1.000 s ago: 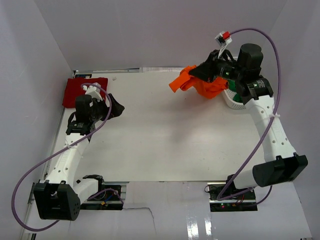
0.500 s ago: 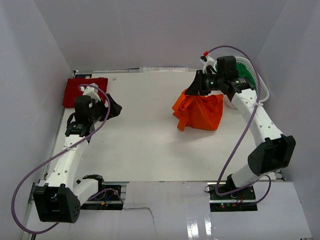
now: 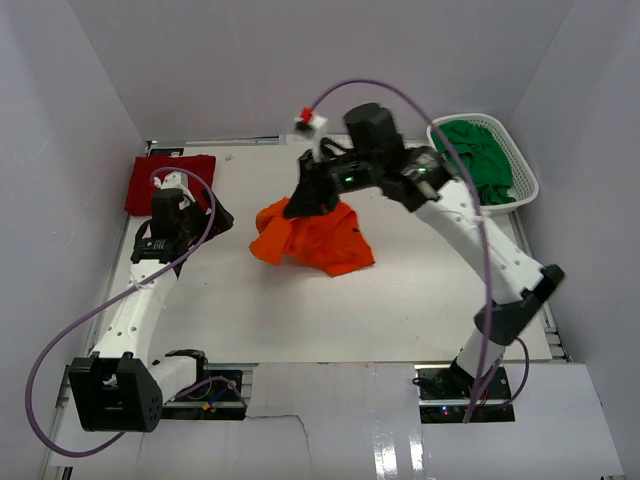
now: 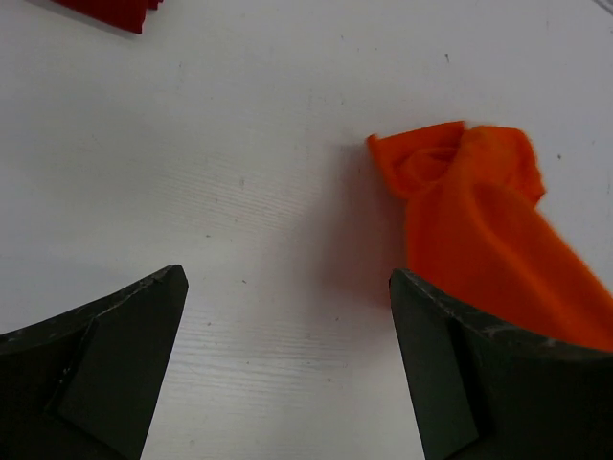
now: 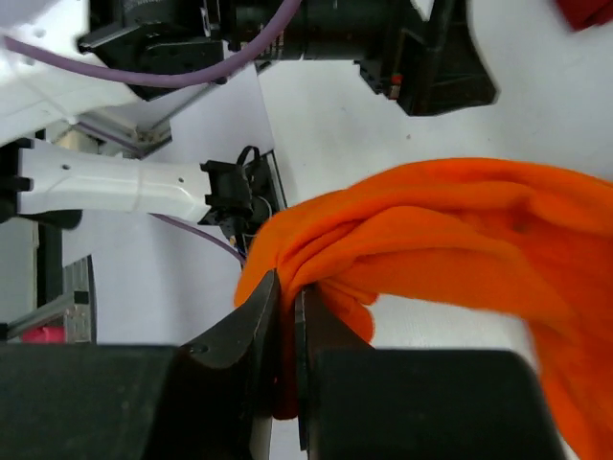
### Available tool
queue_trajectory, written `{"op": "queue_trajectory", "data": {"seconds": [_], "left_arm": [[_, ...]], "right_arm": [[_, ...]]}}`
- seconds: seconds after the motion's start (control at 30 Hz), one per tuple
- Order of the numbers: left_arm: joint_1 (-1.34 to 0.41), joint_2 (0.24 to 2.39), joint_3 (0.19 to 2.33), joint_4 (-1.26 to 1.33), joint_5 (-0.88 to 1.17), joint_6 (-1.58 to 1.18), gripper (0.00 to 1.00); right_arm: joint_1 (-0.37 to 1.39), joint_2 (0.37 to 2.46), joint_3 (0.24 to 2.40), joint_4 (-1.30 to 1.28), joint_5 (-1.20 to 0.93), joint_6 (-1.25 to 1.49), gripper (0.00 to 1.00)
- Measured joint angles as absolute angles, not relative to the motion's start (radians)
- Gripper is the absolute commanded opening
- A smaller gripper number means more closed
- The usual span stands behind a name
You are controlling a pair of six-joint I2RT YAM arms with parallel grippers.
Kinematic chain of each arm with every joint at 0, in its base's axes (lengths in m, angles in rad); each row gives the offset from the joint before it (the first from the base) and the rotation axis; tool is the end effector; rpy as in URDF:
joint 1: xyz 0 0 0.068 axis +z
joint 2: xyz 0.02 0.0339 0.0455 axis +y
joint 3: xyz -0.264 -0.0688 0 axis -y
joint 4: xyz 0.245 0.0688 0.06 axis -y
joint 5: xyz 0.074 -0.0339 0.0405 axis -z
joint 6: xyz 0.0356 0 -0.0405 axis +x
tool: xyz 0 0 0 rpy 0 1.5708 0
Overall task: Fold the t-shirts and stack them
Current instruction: Move the tshirt to the center of the board
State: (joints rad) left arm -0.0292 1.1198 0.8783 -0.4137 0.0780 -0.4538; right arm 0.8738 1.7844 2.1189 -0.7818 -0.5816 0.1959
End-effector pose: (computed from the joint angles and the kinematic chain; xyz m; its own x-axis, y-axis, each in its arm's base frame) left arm 0.2438 -0.0099 0.2841 -0.5873 -0.4201 -0.6919 -0.1853 0.9019 -0.3903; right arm 0.2297 0.3049 0.4637 -0.4589 -0.2948 -0.8381 -0.8863 0.2181 0.4086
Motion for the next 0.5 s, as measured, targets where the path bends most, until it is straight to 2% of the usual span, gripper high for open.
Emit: {"op": "queue_trajectory", "data": {"seconds": [0.1, 0.13, 0.23, 0.27, 0.3, 0.33, 0.4, 0.5], "left_arm": [[-0.028, 1.086, 0.878, -0.414, 0.062, -0.458, 0.98], [-0.028, 1.078, 0.878, -0.413, 0.060, -0.458, 0.98], [-0.028, 1.075, 0.878, -0.412, 0.059, -0.460, 0.98], [-0.028, 1.076, 0.878, -0.412, 0.059, -0.461, 0.98], [-0.028, 1.076, 0.878, -0.412, 0.059, -0.461, 0.98], [-0.028, 1.076, 0.878, -0.412, 0.059, -0.461, 0.98], [-0.028, 1.076, 0.878, -0.412, 0.059, -0.460, 0.98], [-0.028, 1.076, 0.878, -0.412, 0.059, -0.459, 0.98]], "right_arm": [[0.707, 1.568, 1.981, -0.746, -0.620, 0.218, 0.08], [0.543, 1.464, 1.909, -0.706, -0.613, 0.235, 0.08], [0.366, 1.390, 1.816, -0.657, -0.572, 0.257, 0.08], [0.336, 1.380, 1.780, -0.650, -0.559, 0.260, 0.14], [0.329, 1.386, 1.752, -0.646, -0.551, 0.265, 0.33], [0.331, 1.409, 1.725, -0.643, -0.543, 0.274, 0.47], [0.340, 1.478, 1.670, -0.627, -0.513, 0.282, 0.91], [0.350, 1.611, 1.565, -0.624, -0.453, 0.275, 0.90]]}}
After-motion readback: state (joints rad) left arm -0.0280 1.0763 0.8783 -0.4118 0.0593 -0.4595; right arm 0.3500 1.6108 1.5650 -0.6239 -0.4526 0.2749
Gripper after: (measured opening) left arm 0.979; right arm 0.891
